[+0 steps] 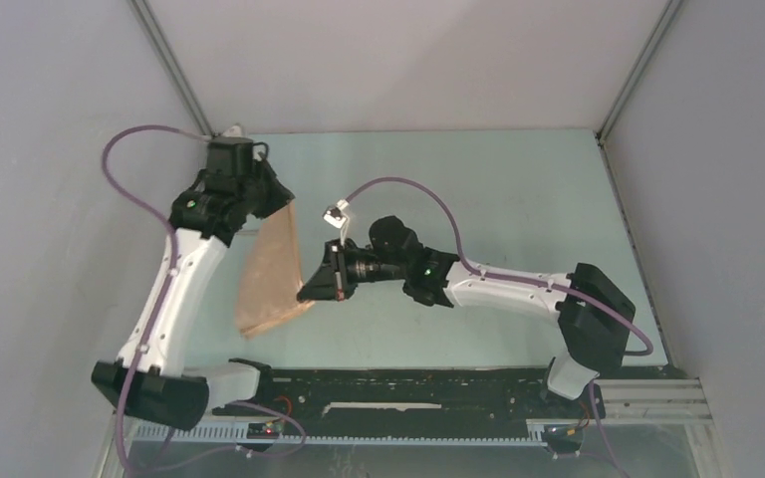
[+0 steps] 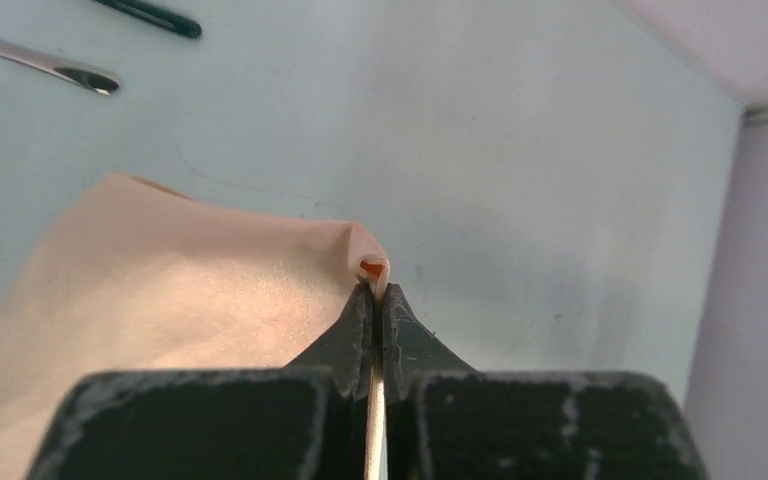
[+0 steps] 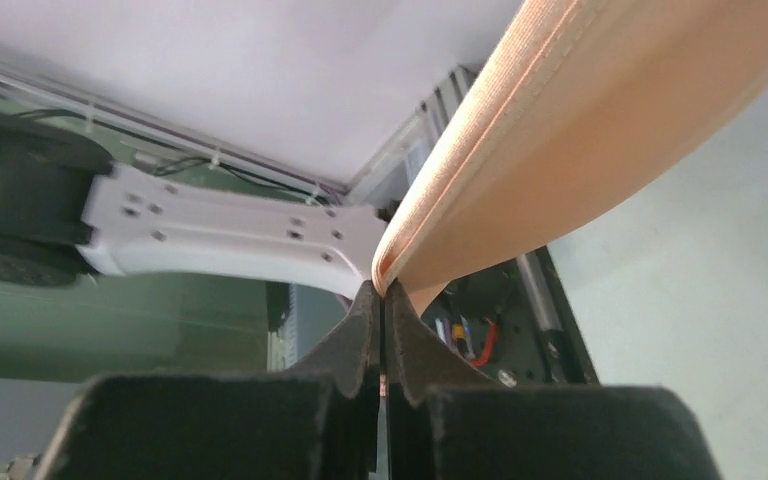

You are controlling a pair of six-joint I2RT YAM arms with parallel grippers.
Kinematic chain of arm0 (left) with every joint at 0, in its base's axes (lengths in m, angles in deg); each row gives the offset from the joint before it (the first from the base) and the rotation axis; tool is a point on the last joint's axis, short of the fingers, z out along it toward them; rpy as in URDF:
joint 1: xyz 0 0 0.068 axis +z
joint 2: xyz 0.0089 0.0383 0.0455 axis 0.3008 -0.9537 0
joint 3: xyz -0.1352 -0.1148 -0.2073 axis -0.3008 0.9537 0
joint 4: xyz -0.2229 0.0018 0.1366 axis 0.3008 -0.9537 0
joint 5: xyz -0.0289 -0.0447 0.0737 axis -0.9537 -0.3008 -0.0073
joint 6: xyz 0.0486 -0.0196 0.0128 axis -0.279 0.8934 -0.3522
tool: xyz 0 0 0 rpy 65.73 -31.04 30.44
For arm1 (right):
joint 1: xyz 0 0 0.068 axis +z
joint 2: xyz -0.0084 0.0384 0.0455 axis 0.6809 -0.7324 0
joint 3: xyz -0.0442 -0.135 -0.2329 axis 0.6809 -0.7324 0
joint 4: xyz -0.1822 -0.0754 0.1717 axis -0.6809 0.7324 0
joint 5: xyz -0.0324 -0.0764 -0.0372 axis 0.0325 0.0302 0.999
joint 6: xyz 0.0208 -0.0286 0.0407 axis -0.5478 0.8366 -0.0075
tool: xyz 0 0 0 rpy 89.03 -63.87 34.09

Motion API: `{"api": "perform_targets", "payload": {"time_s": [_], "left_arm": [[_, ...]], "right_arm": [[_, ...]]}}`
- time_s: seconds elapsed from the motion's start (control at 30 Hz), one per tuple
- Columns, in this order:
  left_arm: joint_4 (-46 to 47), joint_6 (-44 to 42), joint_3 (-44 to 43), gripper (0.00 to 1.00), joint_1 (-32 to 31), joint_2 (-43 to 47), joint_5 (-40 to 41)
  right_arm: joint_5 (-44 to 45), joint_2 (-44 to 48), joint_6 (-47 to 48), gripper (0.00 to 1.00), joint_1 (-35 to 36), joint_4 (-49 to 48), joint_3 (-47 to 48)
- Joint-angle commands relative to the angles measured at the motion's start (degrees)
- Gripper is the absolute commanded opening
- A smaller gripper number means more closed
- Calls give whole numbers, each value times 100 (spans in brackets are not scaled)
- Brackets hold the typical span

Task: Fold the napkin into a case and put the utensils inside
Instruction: Turn over the upper triangle folded napkin at the center of the board.

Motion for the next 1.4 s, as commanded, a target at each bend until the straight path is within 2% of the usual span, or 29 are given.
{"api": "perform_targets", "payload": {"time_s": [0.0, 0.1, 0.2, 0.3, 0.43, 0.57, 0.77, 0.87, 0.9, 0.93, 1.03, 1.07, 1.1, 1.2, 1.27, 1.37], "left_arm": [[856, -66, 74, 0, -636, -1276, 909], [1115, -15, -408, 0, -1128, -2471, 1142], [1310, -2, -1031, 0, -1545, -3761, 1449], [1627, 136, -1497, 0, -1784, -4558, 1391], [1735, 203, -2042, 0, -2039, -5197, 1469], [1699, 193, -2337, 0, -2173, -5511, 1449], [2010, 187, -2406, 0, -2177, -5746, 1014], [1968, 94, -2741, 0, -2176, -6030, 744], [1948, 85, -2849, 7, -2183, -6098, 635], [1945, 58, -2929, 22, -2179, -6133, 506], [1783, -45, -3098, 62, -2204, -6091, 433], [1669, -117, -3193, 70, -2214, -6046, 387], [1542, -180, -3238, 75, -2214, -5979, 303], [1425, -304, -2880, 81, -2227, -5373, 184], [1446, -417, -2422, 84, -2241, -4801, 75], [1485, -516, -1525, 85, -2248, -3904, -286]], "right_arm": [[-995, -112, -916, 0, -325, -1360, -1331], [-1068, -209, -1115, 0, -786, -2304, -2519], [-1270, -457, -1220, 0, -1248, -2960, -3311], [-1366, -717, -1096, 0, -1684, -3096, -3886], [-1497, -995, -1450, 0, -2014, -3743, -4416], [-1314, -923, -1505, 0, -2091, -3333, -4469], [-925, -655, -1455, 0, -2184, -2627, -4525], [-733, -450, -1319, 1, -2216, -2144, -4525], [-700, -383, -1301, 11, -2214, -2054, -4525], [-653, -313, -1282, 24, -2224, -1917, -4525], [-328, 42, -1068, 45, -2262, -1252, -4497], [-236, 201, -983, 53, -2274, -1005, -4491], [-143, 382, -885, 59, -2293, -745, -4490], [264, 1187, -434, 72, -2320, 190, -4469], [353, 1533, -217, 74, -2431, 638, -4420], [254, 1808, -41, 72, -2634, 887, -4396]]}}
